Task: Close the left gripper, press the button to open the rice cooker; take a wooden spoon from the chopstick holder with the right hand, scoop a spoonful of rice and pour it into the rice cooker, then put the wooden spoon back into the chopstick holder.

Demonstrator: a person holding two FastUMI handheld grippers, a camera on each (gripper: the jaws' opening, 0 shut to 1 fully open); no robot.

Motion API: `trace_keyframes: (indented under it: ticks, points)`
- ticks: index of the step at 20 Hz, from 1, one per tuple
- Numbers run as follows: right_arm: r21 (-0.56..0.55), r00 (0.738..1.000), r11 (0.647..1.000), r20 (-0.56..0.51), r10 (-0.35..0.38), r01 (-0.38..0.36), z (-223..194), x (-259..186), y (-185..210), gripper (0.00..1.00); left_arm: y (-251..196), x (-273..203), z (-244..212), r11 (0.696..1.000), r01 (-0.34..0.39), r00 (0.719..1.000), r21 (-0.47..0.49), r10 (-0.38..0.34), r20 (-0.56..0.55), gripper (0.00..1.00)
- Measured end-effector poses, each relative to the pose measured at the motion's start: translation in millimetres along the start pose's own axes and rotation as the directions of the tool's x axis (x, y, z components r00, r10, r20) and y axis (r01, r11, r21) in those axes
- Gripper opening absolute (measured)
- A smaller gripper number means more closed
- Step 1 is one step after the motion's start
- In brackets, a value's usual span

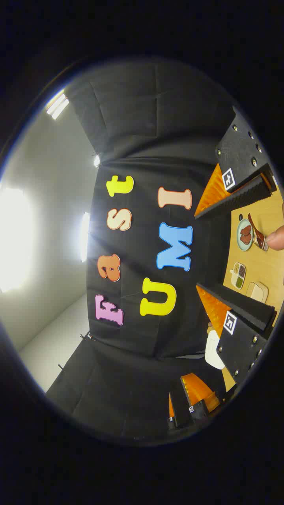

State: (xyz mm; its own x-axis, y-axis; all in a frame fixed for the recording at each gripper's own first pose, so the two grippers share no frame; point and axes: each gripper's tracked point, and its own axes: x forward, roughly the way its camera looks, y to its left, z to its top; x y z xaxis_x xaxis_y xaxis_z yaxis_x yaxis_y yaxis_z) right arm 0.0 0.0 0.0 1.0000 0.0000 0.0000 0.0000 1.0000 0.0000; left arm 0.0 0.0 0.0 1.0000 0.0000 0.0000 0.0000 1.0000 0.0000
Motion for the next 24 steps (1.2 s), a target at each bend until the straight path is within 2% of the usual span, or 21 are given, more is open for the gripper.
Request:
trace_keyframes:
  ticks: [13, 20, 21, 24]
  points:
    - [0.002, 0.999, 0.999, -0.025, 0.034, -0.034, -12, 17, 14, 0.95, 28, -1, -16, 0.998, -0.063, 0.997, -0.005, 0.063, -0.035, 0.96]
    - [-0.004, 0.999, 1.000, -0.046, 0.009, -0.009, -25, 21, 0, 0.95, 42, 6, -31, 0.997, -0.081, 0.995, 0.000, 0.081, -0.061, 0.96]
    - [-0.006, 0.999, 1.000, -0.047, 0.006, -0.006, -26, 21, -4, 0.95, 44, 6, -32, 0.996, -0.090, 0.994, -0.001, 0.090, -0.062, 0.99]
    - [0.000, 0.999, 1.000, -0.053, 0.006, -0.006, -29, 22, -16, 0.95, 40, 5, -34, 0.994, -0.107, 0.992, -0.009, 0.106, -0.068, 0.96]
